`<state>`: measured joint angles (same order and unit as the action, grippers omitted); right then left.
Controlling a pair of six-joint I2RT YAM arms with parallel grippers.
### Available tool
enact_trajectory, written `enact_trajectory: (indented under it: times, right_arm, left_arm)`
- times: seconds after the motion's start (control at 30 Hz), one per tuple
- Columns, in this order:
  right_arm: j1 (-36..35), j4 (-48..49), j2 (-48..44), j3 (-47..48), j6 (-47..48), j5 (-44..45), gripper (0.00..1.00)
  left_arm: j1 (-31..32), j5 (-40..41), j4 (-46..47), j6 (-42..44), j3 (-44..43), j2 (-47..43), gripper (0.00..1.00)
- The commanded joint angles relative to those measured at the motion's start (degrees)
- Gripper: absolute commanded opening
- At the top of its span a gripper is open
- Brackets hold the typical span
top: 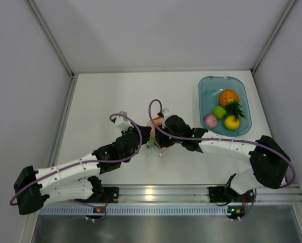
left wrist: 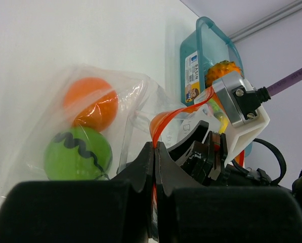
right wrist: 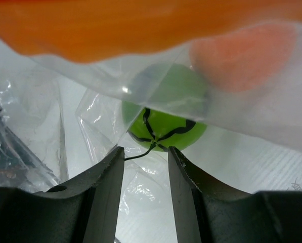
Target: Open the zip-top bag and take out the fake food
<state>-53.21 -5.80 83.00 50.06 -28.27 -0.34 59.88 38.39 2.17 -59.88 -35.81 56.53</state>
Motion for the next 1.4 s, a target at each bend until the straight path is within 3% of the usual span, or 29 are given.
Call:
enact_trajectory:
  times: [0.0,0.13,0.5,0.8,1.37]
  right_arm:
    - [-0.1,-0.5,1.4,3.8,-0.9,-0.5,0.41]
    - [-0.1,-0.8,3.2,4.3,-2.6,0.0,0.32]
    - [0.0,-1.6,6.0,5.0,-4.9,2.1,0.25]
    - [1.3,0.7,5.9,2.9,-6.6,2.2,0.00]
    - [1.6,1.7,1.2,1.1,-4.0,1.0,0.00]
  left_arm:
    - [0.2,-0.1,2.0,0.6,-1.2,0.0,0.00]
    - [0.2,-0.4,2.0,0.6,-1.5,0.3,0.00]
    - [0.2,-0.6,2.0,0.8,-1.7,0.2,0.00]
    - [0.2,-0.4,2.0,0.8,-1.6,-0.4,0.00]
    - [0.2,1.2,2.0,1.3,0.0,-2.1,0.00]
